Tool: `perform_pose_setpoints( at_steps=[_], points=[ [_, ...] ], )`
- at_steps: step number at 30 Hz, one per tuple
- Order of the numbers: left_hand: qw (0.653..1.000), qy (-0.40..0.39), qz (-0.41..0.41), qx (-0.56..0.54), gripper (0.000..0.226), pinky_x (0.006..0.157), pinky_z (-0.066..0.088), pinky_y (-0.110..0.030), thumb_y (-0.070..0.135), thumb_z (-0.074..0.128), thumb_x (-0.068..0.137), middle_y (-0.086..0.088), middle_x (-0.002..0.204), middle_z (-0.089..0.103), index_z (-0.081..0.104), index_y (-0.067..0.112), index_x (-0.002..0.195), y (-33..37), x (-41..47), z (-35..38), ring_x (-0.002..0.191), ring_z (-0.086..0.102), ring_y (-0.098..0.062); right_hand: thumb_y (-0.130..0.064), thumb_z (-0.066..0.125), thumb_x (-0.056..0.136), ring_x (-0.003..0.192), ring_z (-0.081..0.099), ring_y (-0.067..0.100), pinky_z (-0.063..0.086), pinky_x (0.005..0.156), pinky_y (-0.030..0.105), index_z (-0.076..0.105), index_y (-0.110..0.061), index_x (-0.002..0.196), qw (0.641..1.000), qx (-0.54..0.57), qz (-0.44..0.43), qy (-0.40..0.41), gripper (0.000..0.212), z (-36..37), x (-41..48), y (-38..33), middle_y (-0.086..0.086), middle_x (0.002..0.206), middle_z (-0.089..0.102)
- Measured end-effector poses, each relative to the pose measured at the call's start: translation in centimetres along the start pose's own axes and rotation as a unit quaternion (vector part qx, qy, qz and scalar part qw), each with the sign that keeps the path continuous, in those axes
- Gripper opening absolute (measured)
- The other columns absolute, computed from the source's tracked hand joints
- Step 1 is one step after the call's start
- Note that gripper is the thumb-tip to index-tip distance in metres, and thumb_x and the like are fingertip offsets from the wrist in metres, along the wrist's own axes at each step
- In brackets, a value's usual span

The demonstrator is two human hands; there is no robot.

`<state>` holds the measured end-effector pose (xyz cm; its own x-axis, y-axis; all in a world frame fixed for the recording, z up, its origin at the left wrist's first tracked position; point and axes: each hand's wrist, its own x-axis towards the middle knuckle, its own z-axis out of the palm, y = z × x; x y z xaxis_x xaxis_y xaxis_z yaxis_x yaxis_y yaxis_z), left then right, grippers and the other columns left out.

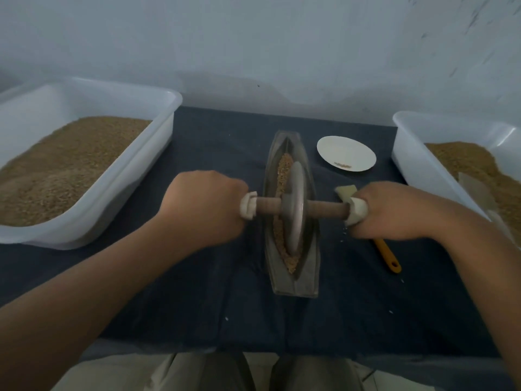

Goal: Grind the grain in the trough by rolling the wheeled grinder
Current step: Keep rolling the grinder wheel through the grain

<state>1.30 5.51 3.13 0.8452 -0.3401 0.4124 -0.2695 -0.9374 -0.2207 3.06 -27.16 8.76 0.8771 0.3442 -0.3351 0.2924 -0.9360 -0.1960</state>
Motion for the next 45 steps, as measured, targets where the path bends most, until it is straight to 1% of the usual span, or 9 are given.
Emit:
perform_pose_setpoints(
  at_steps=[3, 9, 14, 18, 26, 30, 36, 40, 45],
  points=[
    [0.996, -0.072, -0.035, -0.027, 0.029, 0.047, 0.027, -0.022, 0.047, 0.059, 0.083, 0.011, 0.055, 0.048, 0.048, 0.029, 0.063, 0.0, 1.9, 1.1, 0.046, 0.045, -0.012, -0.06, 0.059, 0.062, 0.056, 0.063, 0.011, 0.045, 0.051, 0.033, 0.066, -0.028, 0.069, 0.996, -0.062, 0.032, 0.062, 0.034, -0.1, 3.0, 0.6, -0.008, 0.062, 0.066],
    [0.993, -0.072, -0.082, -0.034, 0.032, 0.055, 0.035, -0.03, 0.049, 0.051, 0.088, 0.006, 0.068, 0.054, 0.051, 0.025, 0.066, -0.6, 10.2, 2.4, 0.057, 0.047, -0.021, -0.041, 0.052, 0.084, 0.052, 0.048, 0.017, 0.04, 0.049, 0.03, 0.044, -0.019, 0.067, 0.95, -0.129, 0.041, 0.282, 0.029, -0.6, 8.1, 0.7, -0.002, 0.058, 0.052],
    [0.997, -0.042, -0.06, -0.039, 0.031, 0.05, 0.033, -0.024, 0.044, 0.06, 0.082, 0.01, 0.055, 0.046, 0.046, 0.027, 0.061, 0.2, 3.9, 1.8, 0.047, 0.045, -0.014, -0.056, 0.057, 0.068, 0.06, 0.058, 0.009, 0.044, 0.052, 0.031, 0.062, -0.028, 0.069, 0.984, -0.094, 0.047, 0.14, 0.028, 0.1, 3.5, 0.8, -0.006, 0.063, 0.063],
    [0.997, 0.052, -0.035, -0.038, 0.047, 0.045, 0.019, -0.017, 0.054, 0.064, 0.08, 0.014, 0.048, 0.03, 0.024, 0.034, 0.062, 0.1, -2.2, 1.0, 0.038, 0.03, -0.006, -0.069, 0.046, 0.055, 0.064, 0.063, -0.002, 0.045, 0.049, 0.03, 0.062, -0.053, 0.085, 0.994, -0.066, -0.03, 0.085, 0.037, 0.1, -0.7, -0.2, -0.036, 0.073, 0.062],
    [0.994, -0.052, -0.091, -0.036, 0.024, 0.061, 0.038, -0.032, 0.045, 0.057, 0.087, 0.008, 0.064, 0.043, 0.055, 0.026, 0.073, -0.4, 9.0, 2.6, 0.065, 0.053, -0.026, -0.042, 0.056, 0.081, 0.055, 0.052, 0.018, 0.039, 0.049, 0.029, 0.051, -0.02, 0.069, 0.962, -0.131, 0.067, 0.228, 0.025, -1.0, 7.7, 0.3, -0.001, 0.063, 0.057],
    [0.995, -0.07, -0.059, -0.028, 0.028, 0.056, 0.037, -0.03, 0.046, 0.056, 0.089, 0.007, 0.067, 0.053, 0.056, 0.025, 0.07, -0.1, 8.4, 1.5, 0.057, 0.048, -0.02, -0.042, 0.06, 0.082, 0.061, 0.057, 0.016, 0.041, 0.052, 0.03, 0.057, -0.023, 0.07, 0.98, -0.104, 0.086, 0.144, 0.023, -1.1, 6.5, 0.6, 0.0, 0.071, 0.063],
    [1.0, 0.026, -0.011, -0.009, 0.054, 0.048, 0.011, -0.016, 0.049, 0.076, 0.07, 0.014, 0.048, 0.028, 0.026, 0.033, 0.06, 0.3, -0.9, -0.2, 0.039, 0.022, -0.004, -0.071, 0.046, 0.054, 0.068, 0.062, -0.007, 0.04, 0.05, 0.026, 0.056, -0.063, 0.088, 0.997, -0.04, -0.005, 0.064, 0.037, 0.5, -0.8, -0.3, -0.042, 0.079, 0.059],
    [0.997, -0.045, -0.049, -0.025, 0.037, 0.049, 0.024, -0.023, 0.044, 0.064, 0.085, 0.011, 0.056, 0.043, 0.039, 0.028, 0.062, 0.4, 2.6, 1.4, 0.046, 0.04, -0.013, -0.056, 0.059, 0.069, 0.057, 0.06, 0.009, 0.046, 0.051, 0.031, 0.063, -0.027, 0.066, 0.982, -0.093, 0.053, 0.153, 0.029, 0.6, 3.5, 1.0, -0.008, 0.06, 0.064],
    [0.994, -0.087, -0.071, -0.012, 0.028, 0.06, 0.04, -0.033, 0.041, 0.06, 0.087, 0.006, 0.066, 0.048, 0.05, 0.024, 0.067, 0.0, 10.3, 1.0, 0.061, 0.052, -0.024, -0.037, 0.057, 0.084, 0.057, 0.053, 0.019, 0.042, 0.05, 0.031, 0.049, -0.022, 0.068, 0.962, -0.116, 0.069, 0.237, 0.023, -0.6, 8.0, 0.8, -0.001, 0.064, 0.056]
  ],
)
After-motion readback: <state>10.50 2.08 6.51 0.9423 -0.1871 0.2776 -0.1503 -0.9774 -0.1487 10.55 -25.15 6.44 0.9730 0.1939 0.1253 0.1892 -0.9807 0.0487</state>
